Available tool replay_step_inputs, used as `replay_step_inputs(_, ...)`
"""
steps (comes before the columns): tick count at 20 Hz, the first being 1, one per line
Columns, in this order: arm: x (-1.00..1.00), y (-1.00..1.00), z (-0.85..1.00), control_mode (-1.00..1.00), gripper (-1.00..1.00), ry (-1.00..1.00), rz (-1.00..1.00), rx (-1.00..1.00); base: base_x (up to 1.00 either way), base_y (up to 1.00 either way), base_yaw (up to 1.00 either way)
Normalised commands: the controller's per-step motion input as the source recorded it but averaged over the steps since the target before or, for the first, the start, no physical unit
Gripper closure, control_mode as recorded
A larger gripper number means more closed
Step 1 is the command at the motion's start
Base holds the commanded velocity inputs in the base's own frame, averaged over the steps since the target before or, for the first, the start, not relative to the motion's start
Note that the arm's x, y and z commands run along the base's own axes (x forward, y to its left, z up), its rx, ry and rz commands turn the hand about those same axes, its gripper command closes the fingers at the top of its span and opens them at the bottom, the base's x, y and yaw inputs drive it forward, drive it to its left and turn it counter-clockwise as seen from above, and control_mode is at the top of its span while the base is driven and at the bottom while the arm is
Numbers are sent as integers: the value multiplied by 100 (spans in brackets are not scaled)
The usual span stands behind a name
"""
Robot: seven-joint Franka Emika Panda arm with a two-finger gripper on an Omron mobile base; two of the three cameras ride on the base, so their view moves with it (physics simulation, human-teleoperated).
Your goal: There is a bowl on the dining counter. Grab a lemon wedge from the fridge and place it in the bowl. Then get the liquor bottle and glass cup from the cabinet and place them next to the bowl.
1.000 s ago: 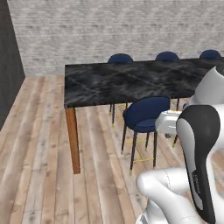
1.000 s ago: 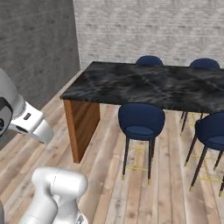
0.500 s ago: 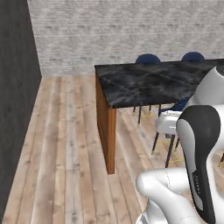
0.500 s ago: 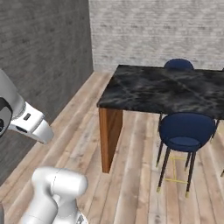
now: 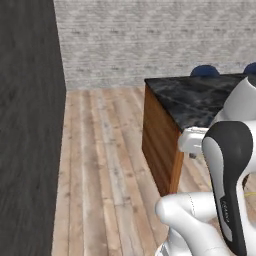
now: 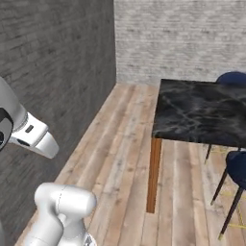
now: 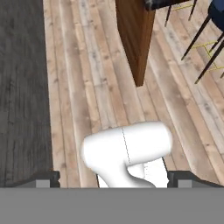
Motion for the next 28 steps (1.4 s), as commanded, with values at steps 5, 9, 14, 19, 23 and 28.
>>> replay_step_inputs(5, 0, 0, 0, 100, -100, 0, 0, 0, 96, 87, 0)
replay_step_inputs(9, 0, 0, 0, 100, -100, 0, 0, 0, 100, 69, -3)
replay_step_inputs(14, 0, 0, 0, 100, -100, 0, 0, 0, 100, 54, -6)
replay_step_inputs(19, 0, 0, 0, 100, -100, 0, 0, 0, 100, 28, -7)
replay_step_inputs(23, 0, 0, 0, 100, -100, 0, 0, 0, 100, 17, -9)
replay_step_inputs(28, 0, 0, 0, 100, -100, 0, 0, 0, 100, 11, -13)
